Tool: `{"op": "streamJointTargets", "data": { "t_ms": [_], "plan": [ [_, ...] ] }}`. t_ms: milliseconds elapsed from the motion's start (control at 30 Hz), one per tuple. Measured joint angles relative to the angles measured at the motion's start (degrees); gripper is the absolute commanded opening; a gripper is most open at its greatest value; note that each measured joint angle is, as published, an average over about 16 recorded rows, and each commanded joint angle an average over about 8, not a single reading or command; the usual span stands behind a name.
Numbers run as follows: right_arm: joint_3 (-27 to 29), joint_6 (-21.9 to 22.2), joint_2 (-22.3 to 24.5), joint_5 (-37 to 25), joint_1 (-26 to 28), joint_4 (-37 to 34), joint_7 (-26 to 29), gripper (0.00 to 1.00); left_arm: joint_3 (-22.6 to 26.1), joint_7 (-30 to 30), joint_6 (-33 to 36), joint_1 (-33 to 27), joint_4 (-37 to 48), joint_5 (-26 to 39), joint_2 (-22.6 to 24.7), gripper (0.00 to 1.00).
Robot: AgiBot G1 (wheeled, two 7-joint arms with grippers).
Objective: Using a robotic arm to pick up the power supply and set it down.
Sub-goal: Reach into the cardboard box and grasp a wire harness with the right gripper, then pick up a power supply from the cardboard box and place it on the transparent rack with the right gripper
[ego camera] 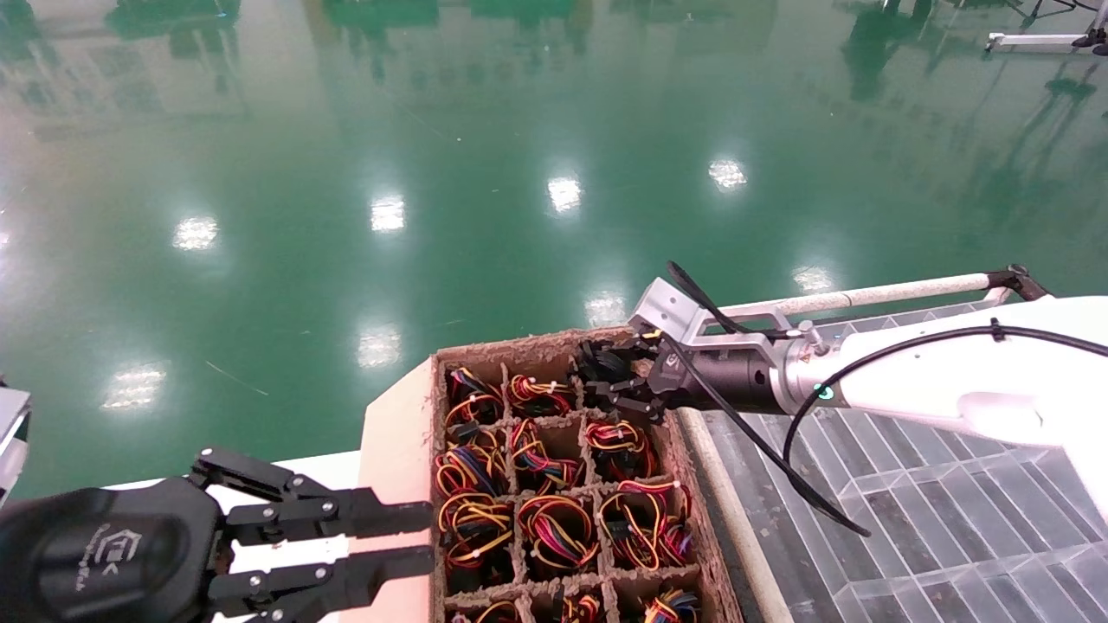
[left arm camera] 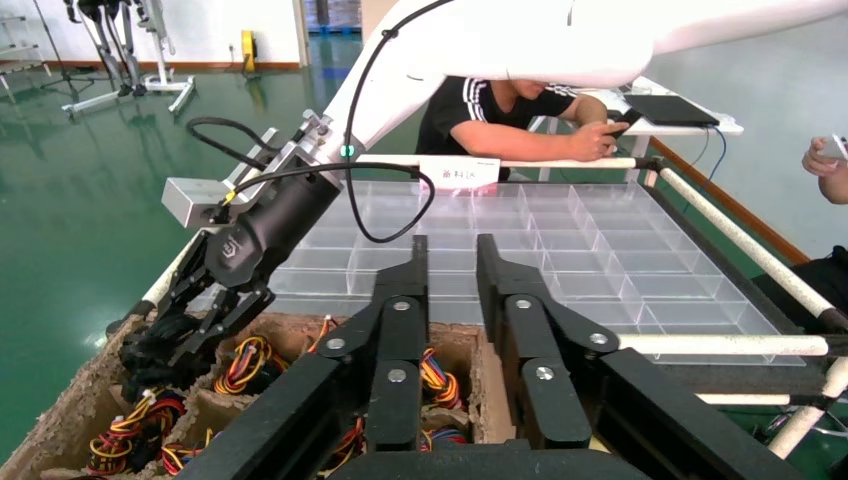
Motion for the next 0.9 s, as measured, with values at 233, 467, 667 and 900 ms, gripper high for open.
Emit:
{"op": "streamJointTargets", "data": {
  "t_ms": [233,467,667,900],
  "plan": [
    [-0.1,0.9,-1.4,-0.3,1.2,-3.8,-2.1,0.0,0.0,0.0,0.0,0.0,0.0,0.0,0.0,1.0],
    [0.1,0.9,-2.0,-0.1,2.4,-6.3,-3.4,0.0,0.0,0.0,0.0,0.0,0.0,0.0,0.0,1.0],
    [0.7,0.0,-1.8,0.8,3.6,-7.2,-4.2,0.0,0.0,0.0,0.0,0.0,0.0,0.0,0.0,1.0],
    [1.8,-2.3,-0.8,2.5,5.7,-6.2,-4.4,0.0,0.0,0.0,0.0,0.0,0.0,0.0,0.0,1.0]
  ]
}}
